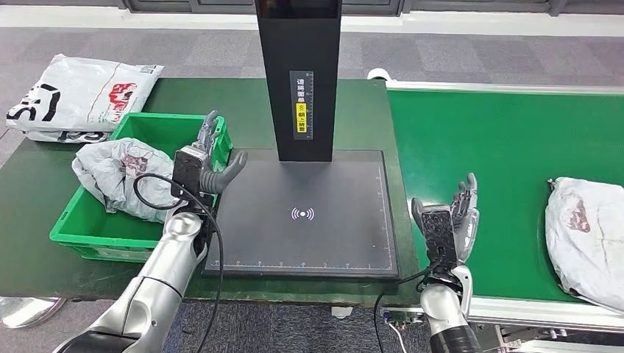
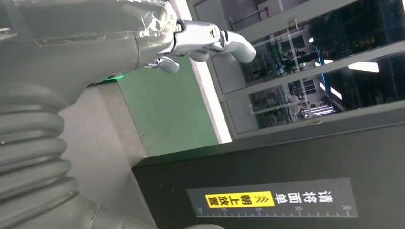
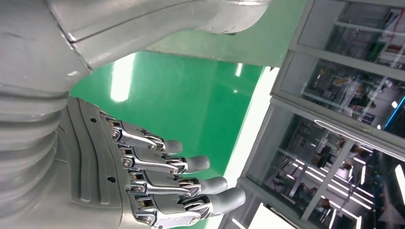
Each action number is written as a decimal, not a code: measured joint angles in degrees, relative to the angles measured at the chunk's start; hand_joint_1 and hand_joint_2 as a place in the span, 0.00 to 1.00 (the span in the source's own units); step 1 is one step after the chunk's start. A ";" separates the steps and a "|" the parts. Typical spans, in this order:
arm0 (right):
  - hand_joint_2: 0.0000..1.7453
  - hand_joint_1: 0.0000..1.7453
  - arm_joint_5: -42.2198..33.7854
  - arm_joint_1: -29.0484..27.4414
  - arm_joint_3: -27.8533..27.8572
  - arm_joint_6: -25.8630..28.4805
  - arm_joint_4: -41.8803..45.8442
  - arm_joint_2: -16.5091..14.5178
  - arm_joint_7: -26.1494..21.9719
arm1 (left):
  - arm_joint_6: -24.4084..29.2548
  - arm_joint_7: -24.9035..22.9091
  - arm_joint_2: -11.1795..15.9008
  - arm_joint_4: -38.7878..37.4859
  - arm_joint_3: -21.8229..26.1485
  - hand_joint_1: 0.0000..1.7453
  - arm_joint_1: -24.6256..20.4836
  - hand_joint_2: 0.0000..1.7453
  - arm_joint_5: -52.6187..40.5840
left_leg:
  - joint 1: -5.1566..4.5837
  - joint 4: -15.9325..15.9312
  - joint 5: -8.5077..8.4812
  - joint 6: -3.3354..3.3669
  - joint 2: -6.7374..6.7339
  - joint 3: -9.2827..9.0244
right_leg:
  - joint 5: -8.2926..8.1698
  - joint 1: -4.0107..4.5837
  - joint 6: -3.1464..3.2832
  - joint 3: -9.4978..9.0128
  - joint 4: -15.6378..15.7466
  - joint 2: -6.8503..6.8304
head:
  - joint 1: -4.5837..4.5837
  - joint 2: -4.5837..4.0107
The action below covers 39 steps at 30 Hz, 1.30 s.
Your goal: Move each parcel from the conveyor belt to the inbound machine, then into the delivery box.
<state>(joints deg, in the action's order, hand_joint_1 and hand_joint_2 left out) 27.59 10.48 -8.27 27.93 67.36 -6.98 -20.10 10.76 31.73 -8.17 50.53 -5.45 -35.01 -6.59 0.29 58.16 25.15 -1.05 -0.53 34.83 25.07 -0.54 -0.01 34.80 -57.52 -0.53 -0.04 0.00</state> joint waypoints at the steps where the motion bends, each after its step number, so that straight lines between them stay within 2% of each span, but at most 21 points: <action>1: 1.00 0.00 0.01 0.00 0.02 0.00 -0.05 0.04 -0.04 | -0.08 -0.02 -0.03 -0.08 -0.41 0.00 0.03 1.00 0.16 | 0.00 0.00 0.01 -0.01 -0.02 0.00 | 0.00 0.01 0.00 0.02 0.00 0.01 | 0.00 0.00; 7: 1.00 0.00 -0.01 0.11 0.34 0.00 -0.26 0.31 -0.12 | -0.81 -0.09 -0.05 -0.42 -1.33 0.00 0.14 1.00 0.67 | 0.04 -0.02 -0.03 -0.08 0.01 0.01 | 0.04 0.14 0.04 0.03 -0.02 0.00 | 0.00 0.00; 12: 1.00 0.00 -0.87 1.39 0.98 -0.18 -1.65 0.58 -0.13 | -8.23 -0.15 -1.27 -2.05 -3.10 0.00 1.04 1.00 2.86 | 0.04 -0.01 -0.02 -0.05 0.00 0.01 | 0.05 0.03 0.03 0.03 -0.02 0.01 | 0.00 0.00; 15: 1.00 0.00 -0.40 3.31 2.19 0.93 -4.42 1.00 0.34 | -10.49 -0.05 -2.55 -5.33 -5.15 0.00 1.71 1.00 3.29 | 0.02 0.00 0.00 -0.01 0.01 0.02 | 0.04 -0.03 -0.02 0.02 0.00 0.00 | 0.00 0.00; 17: 1.00 0.00 5.87 4.96 4.39 5.00 -7.65 1.49 2.36 | -10.18 -0.11 -3.53 -8.11 -6.40 0.00 1.82 1.00 2.77 | -0.04 0.02 0.02 0.06 0.02 0.03 | 0.01 -0.09 -0.08 0.02 0.02 -0.01 | -0.01 0.00; 20: 1.00 0.00 22.89 7.23 11.23 11.06 -13.00 2.34 6.79 | -8.51 -0.41 -4.90 -11.75 -7.67 0.00 1.77 1.00 1.64 | -0.12 0.03 0.00 0.20 0.12 0.06 | 0.01 -0.16 -0.17 -0.01 0.03 -0.09 | -0.01 0.00; 23: 1.00 0.00 41.57 7.86 19.38 11.94 -15.69 3.50 15.17 | -7.27 -1.10 -5.51 -14.14 -8.04 0.00 1.69 1.00 1.55 | -0.15 0.04 0.03 0.26 0.16 0.06 | 0.01 -0.19 -0.19 -0.02 0.05 -0.11 | 0.00 0.00; 25: 1.00 0.00 49.51 7.89 24.42 12.06 -17.29 4.22 18.06 | -6.81 -1.49 -5.64 -15.13 -8.05 0.00 1.68 1.00 1.58 | -0.15 0.04 0.04 0.28 0.18 0.07 | 0.03 -0.19 -0.22 -0.02 0.05 -0.11 | 0.00 0.00; 27: 1.00 0.00 53.65 7.94 28.56 12.17 -18.84 4.90 20.36 | -6.43 -1.66 -5.73 -15.84 -8.05 0.00 1.67 1.00 1.64 | -0.15 0.03 0.06 0.30 0.20 0.08 | 0.06 -0.19 -0.25 -0.02 0.04 -0.12 | 0.00 0.00; 31: 1.00 0.00 56.89 8.51 33.45 12.27 -22.24 6.25 24.33 | -5.29 -1.56 -5.96 -16.75 -8.05 0.00 1.62 1.00 2.13 | -0.14 0.03 0.07 0.30 0.18 0.08 | 0.06 -0.18 -0.26 -0.02 0.04 -0.11 | 0.00 0.00; 35: 1.00 0.00 59.20 8.95 35.10 12.29 -25.42 7.49 28.24 | -4.68 -1.55 -6.05 -17.29 -8.05 0.00 1.56 1.00 2.74 | -0.14 0.02 0.06 0.30 0.18 0.08 | 0.06 -0.18 -0.26 -0.02 0.03 -0.11 | 0.00 0.00; 39: 1.00 0.00 59.74 9.27 35.80 12.30 -27.49 8.18 28.90 | -4.57 -1.55 -6.07 -17.68 -8.05 0.00 1.41 1.00 2.84 | -0.14 0.02 0.06 0.30 0.18 0.08 | 0.06 -0.18 -0.26 -0.02 0.03 -0.11 | 0.00 0.00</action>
<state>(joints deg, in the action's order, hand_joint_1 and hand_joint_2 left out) 87.33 19.75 27.53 40.24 39.88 1.20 8.80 6.19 30.18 -14.25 32.85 -13.51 -33.59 -3.76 0.15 58.18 25.21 -0.75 -0.35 34.91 25.13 -0.72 -0.27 34.79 -57.49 -0.64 -0.04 0.00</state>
